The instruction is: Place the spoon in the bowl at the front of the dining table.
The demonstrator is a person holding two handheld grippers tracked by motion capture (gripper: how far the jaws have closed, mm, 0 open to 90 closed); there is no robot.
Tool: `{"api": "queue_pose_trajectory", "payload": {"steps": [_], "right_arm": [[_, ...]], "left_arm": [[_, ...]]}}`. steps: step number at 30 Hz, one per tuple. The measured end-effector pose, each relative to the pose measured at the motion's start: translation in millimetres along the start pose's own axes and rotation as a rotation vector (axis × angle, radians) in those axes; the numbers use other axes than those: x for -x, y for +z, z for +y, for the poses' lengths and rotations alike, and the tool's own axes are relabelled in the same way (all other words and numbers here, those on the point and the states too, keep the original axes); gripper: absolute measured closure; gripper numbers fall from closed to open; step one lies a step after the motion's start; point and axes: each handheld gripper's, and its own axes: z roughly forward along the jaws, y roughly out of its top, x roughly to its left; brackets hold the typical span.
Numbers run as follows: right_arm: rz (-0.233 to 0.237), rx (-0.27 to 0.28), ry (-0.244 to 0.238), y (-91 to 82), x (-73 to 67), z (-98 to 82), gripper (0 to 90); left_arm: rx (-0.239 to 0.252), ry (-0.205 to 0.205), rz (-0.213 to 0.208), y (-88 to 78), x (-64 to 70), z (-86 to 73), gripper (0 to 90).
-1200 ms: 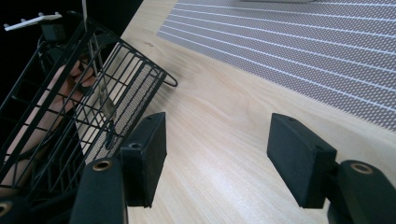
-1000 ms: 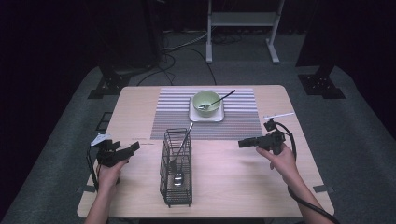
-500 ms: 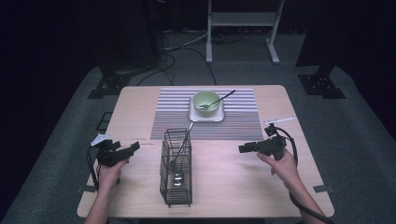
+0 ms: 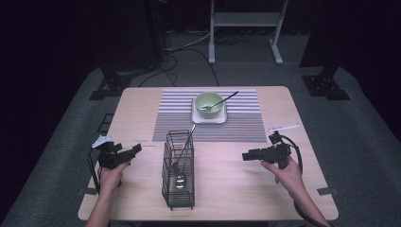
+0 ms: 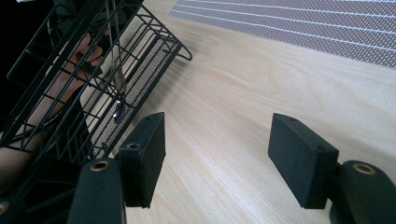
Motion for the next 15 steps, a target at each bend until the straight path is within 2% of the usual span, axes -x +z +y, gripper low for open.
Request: {"api": "queue_pose_trajectory", "payload": {"steps": [12,15], "right_arm": [[0.008,0.014,-0.014,-0.6,-4.5,-15.3,34.0],[0.013,0.032,-0.019,-0.8,-5.2,-19.7,33.9]], "left_arm": [[0.0,0.005,0.001,0.7,0.7,0.2,0.0],[-0.002,0.006,0.002,1.1,0.9,0.4,0.0]]}}
